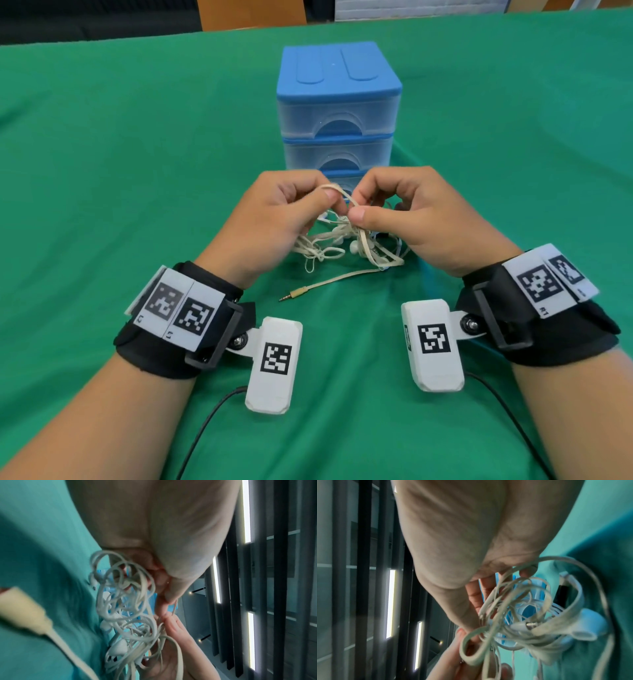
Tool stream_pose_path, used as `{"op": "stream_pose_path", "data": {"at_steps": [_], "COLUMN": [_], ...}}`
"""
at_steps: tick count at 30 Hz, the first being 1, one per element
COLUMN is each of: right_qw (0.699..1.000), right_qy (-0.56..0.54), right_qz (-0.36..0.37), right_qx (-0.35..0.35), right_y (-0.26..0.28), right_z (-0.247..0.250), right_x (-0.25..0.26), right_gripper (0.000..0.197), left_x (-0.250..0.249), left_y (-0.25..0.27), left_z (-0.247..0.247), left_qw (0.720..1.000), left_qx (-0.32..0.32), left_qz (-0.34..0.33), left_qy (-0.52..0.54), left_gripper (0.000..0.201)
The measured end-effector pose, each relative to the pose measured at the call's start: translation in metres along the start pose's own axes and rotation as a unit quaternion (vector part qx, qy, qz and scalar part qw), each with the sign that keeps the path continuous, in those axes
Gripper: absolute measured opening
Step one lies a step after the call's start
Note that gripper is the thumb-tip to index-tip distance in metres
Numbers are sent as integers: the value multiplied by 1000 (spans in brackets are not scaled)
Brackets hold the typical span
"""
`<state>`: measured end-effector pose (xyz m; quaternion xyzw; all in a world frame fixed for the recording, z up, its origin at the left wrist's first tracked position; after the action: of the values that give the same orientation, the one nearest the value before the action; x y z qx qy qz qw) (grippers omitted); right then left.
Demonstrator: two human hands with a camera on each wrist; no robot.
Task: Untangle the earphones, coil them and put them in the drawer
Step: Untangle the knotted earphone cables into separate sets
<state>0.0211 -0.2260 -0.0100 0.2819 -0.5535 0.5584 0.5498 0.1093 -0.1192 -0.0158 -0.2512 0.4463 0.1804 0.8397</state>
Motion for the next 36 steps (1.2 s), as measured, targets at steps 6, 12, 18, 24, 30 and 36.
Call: {"op": "stream_pose_path", "data": {"at_steps": [6,12,18,24,30,36], "right_qw": [1000,996,998,996,993,996], "right_qy": [11,59,38,79,117,77], "right_qz": [-20,6,30,27,-19,1], "right_qx": [-17,-66,-48,-10,-11,-32], "right_y": [-1,-1,-1,-3,-2,-2], "right_z": [6,15,11,2,6,8], "right_x": [-9,-5,0,-1,-12,-7], "right_gripper": [12,11,14,12,12,10], "left_x": [-7,-6,-7,-13,-21,1], "left_y": [-1,0,2,3,1,1], "left_z": [22,16,-6,-5,36,33], "left_qw": [945,969,999,1000,938,960], "left_qx": [-53,-37,26,2,-77,-113], "left_qz": [-27,-2,15,-13,-74,20], "left_qy": [321,244,30,23,330,254], "left_gripper": [23,13,22,28,22,25]}}
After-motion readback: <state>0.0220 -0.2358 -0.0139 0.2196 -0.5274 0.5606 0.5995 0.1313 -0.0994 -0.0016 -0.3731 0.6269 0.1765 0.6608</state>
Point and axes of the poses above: each hand's wrist, its own y-axis away from the middle knuckle, its own z-axis out of the back of the hand, x = y × z, the point moved 9 cm from there along -y, towards the middle knuckle, and after that the axes turned 11 degrees about -y, right-handed, at the moved point
